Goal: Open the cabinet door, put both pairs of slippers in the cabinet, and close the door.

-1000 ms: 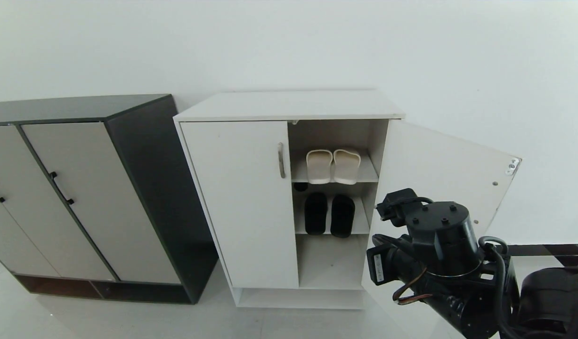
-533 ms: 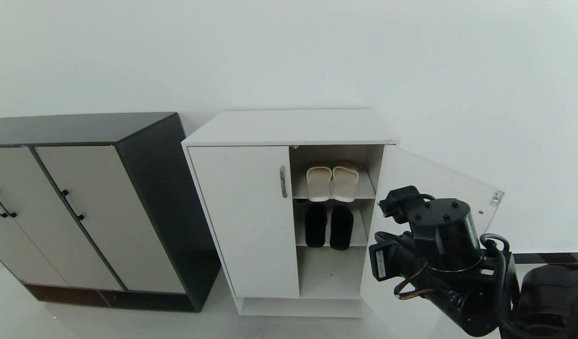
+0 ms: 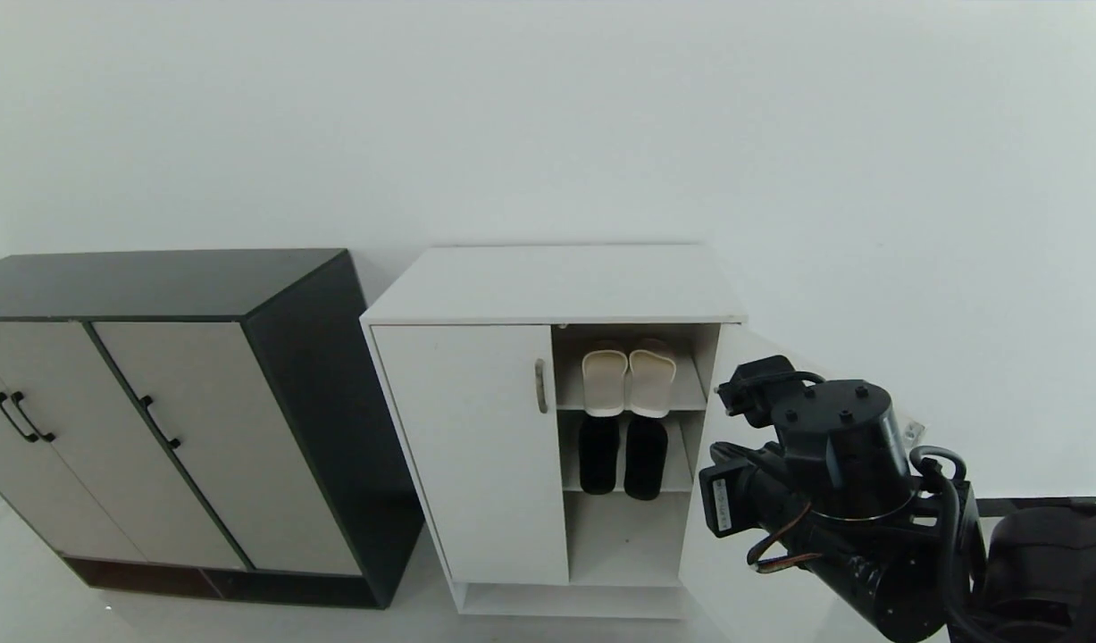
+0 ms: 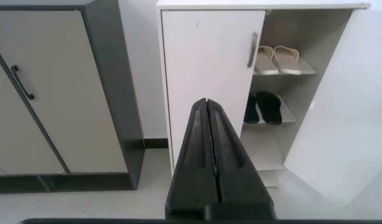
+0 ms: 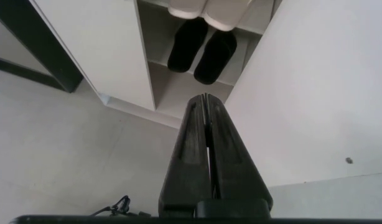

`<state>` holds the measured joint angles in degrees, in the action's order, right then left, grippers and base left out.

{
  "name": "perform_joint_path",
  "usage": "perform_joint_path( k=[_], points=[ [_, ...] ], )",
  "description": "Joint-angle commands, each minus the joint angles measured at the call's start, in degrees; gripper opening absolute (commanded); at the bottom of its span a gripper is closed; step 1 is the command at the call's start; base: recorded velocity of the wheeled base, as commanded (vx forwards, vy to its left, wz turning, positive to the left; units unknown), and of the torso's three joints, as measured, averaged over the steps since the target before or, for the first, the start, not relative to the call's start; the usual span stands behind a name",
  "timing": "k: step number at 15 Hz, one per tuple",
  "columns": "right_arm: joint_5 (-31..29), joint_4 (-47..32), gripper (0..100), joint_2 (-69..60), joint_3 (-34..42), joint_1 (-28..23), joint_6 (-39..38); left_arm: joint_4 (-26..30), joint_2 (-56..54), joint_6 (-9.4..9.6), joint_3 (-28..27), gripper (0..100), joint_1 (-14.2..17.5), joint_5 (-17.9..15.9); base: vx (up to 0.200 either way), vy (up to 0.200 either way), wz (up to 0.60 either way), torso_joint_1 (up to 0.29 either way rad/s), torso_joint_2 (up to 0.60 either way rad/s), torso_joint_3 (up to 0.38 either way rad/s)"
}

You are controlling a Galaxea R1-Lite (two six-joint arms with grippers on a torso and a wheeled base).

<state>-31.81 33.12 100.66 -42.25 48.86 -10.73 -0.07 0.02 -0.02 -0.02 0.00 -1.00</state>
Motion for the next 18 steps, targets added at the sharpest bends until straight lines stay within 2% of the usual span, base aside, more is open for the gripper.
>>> perform_joint_path(
  k=[1, 10, 15, 18],
  points=[
    [-0.01, 0.01, 0, 0.15, 0.07, 0.01, 0.01, -0.01, 0.06, 0.02, 0.02, 0, 0.00, 0.03, 0.000, 0.000, 0.00, 0.237, -0.56, -0.325],
    [-0.01, 0.01, 0, 0.24, 0.33, -0.08, -0.08, -0.01, 0.06, -0.15, 0.02, 0, 0.00, 0.03, 0.000, 0.000, 0.00, 0.245, -0.54, -0.294],
    [-0.01, 0.01, 0, 0.15, 0.77, -0.08, -0.08, -0.01, 0.06, -0.15, 0.02, 0, 0.00, 0.12, 0.000, 0.000, 0.00, 0.167, -0.36, -0.191],
    [-0.01, 0.10, 0, 0.86, 0.86, -0.08, -0.08, -0.01, 0.06, -0.15, 0.02, 0, 0.00, 0.12, 0.000, 0.000, -0.20, 0.023, -0.03, -0.021]
  ],
)
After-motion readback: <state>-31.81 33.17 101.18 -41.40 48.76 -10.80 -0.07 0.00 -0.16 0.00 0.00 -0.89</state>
